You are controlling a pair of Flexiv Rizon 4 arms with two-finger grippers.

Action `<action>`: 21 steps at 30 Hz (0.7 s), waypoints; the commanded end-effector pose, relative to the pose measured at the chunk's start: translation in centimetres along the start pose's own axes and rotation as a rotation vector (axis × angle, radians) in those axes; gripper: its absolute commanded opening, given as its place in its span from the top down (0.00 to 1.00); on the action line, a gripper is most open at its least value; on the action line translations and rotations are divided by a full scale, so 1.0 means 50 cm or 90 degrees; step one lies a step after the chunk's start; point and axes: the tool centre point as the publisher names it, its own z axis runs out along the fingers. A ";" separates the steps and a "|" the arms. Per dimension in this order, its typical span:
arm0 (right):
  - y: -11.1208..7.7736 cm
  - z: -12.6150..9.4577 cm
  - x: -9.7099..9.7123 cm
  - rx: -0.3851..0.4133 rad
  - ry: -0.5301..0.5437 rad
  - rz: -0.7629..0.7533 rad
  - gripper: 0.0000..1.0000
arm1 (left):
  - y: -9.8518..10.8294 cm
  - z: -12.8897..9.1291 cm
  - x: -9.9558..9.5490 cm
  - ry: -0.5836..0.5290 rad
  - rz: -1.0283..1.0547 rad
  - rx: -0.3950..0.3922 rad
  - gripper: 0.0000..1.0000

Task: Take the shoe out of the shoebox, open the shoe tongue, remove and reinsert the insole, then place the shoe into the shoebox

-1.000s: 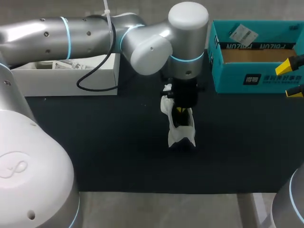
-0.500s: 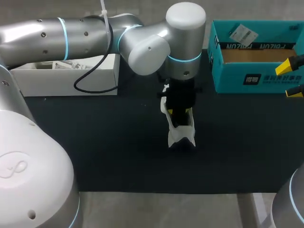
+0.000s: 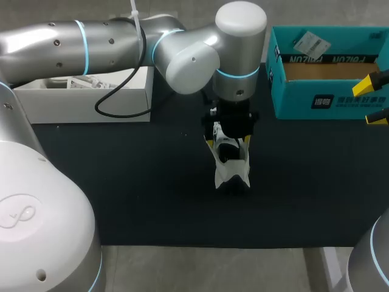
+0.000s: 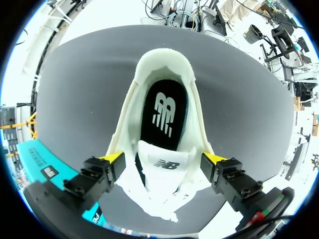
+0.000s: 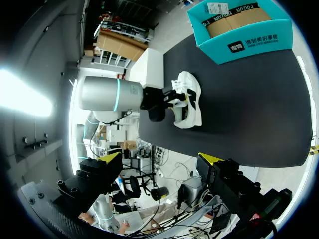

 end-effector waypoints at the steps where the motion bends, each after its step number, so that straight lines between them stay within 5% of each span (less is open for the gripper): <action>1: -0.001 0.001 0.000 -0.001 -0.002 0.001 0.00 | 0.009 -0.007 0.007 -0.002 -0.007 -0.003 0.00; 3: -0.001 0.001 0.000 -0.001 -0.002 0.001 0.00 | 0.015 -0.014 0.007 -0.005 -0.011 -0.008 0.00; 4: -0.001 0.001 0.000 -0.001 -0.002 0.001 0.00 | 0.016 -0.020 0.006 -0.008 -0.015 -0.012 0.37; 5: -0.001 0.001 0.000 -0.001 -0.002 0.001 0.00 | 0.019 -0.025 0.006 -0.011 -0.020 -0.013 0.53; 12: -0.001 0.001 0.000 -0.001 -0.002 0.001 0.00 | 0.030 -0.053 0.003 -0.021 -0.031 -0.023 0.98; 21: -0.001 0.001 0.000 -0.001 -0.002 0.001 0.00 | 0.051 -0.099 0.006 -0.032 -0.045 -0.048 1.00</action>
